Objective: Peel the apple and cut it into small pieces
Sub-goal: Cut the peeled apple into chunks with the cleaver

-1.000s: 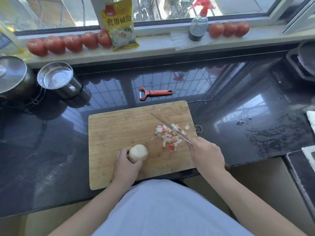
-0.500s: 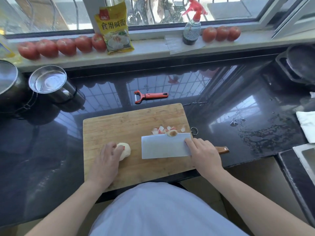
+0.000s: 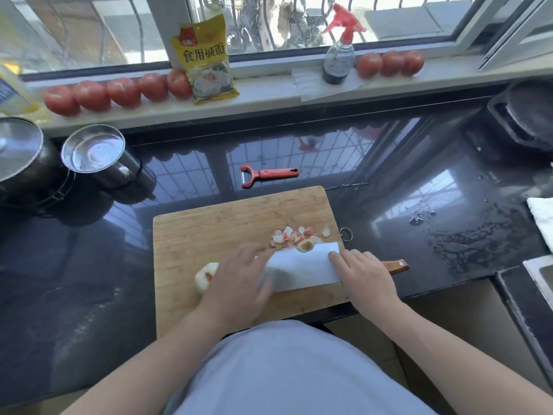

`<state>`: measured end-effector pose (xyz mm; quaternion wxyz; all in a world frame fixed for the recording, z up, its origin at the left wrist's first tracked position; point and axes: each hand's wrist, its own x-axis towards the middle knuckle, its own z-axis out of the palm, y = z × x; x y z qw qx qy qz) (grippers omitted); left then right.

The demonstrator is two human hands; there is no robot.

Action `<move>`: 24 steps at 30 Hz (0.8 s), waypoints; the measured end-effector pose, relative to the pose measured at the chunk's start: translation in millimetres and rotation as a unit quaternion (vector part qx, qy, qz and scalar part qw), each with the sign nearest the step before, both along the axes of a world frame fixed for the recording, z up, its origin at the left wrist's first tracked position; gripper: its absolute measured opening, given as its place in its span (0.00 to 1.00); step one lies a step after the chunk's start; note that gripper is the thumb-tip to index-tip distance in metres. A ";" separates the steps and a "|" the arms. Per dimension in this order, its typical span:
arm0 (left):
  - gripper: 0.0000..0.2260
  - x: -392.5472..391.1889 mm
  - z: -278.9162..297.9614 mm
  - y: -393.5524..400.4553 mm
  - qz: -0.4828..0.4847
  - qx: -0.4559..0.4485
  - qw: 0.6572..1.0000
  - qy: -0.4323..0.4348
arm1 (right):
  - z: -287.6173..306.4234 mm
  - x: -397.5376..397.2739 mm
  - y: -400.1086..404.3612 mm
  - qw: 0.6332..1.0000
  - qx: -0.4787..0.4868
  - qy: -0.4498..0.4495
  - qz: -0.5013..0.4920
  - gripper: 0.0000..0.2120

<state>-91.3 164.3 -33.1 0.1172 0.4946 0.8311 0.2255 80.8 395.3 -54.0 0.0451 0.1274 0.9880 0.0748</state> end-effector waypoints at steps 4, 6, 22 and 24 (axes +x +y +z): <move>0.17 17.9 -14.3 69.2 -0.143 -0.087 0.986 -0.008 | 7.4 0.1 -0.7 0.999 0.025 0.017 0.020 0.18; 0.18 13.8 -22.8 87.2 -0.134 -0.139 0.981 0.004 | 10.4 3.3 -0.1 0.999 0.036 0.010 0.015 0.18; 0.23 -42.6 -3.9 -117.2 0.397 -0.041 0.854 -0.335 | 44.5 -62.4 -77.6 0.856 -0.483 -0.020 -0.185 0.17; 0.31 -23.5 -17.8 -104.6 0.361 -0.045 0.859 -0.360 | 42.3 -79.3 -94.4 0.830 -0.521 -0.018 -0.199 0.15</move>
